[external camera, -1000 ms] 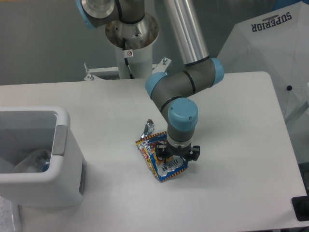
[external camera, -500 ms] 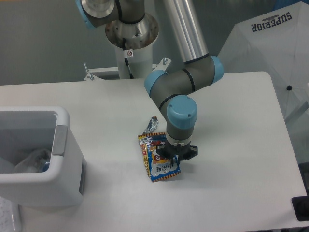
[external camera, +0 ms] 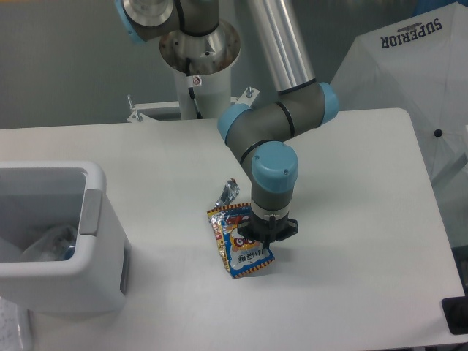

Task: Place the trash in the trash can
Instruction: 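Lower the gripper onto the snack bag's edge and close on it, then lift the snack bag and carry it over the trash bin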

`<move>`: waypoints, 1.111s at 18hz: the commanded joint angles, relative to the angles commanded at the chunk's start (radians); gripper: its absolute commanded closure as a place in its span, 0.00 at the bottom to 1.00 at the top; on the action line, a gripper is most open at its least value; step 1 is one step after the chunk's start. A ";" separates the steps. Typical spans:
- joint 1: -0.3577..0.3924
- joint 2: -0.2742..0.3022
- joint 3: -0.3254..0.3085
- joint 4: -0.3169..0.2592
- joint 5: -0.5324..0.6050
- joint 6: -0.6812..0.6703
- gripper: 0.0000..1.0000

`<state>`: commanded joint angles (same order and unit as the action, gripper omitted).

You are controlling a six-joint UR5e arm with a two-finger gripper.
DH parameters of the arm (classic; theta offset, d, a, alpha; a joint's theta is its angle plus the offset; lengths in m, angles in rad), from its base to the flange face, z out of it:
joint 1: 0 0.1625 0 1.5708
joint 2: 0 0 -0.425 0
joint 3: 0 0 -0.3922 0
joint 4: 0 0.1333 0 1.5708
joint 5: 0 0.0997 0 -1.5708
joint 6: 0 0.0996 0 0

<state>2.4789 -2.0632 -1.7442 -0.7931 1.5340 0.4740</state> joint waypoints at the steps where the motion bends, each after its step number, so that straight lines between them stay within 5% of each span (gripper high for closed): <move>1: 0.000 0.000 0.005 0.000 0.000 0.000 0.96; 11: -0.002 0.038 0.066 0.000 -0.028 0.000 0.96; 20: 0.003 0.135 0.159 0.000 -0.259 -0.008 0.96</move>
<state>2.4820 -1.9283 -1.5849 -0.7931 1.2752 0.4663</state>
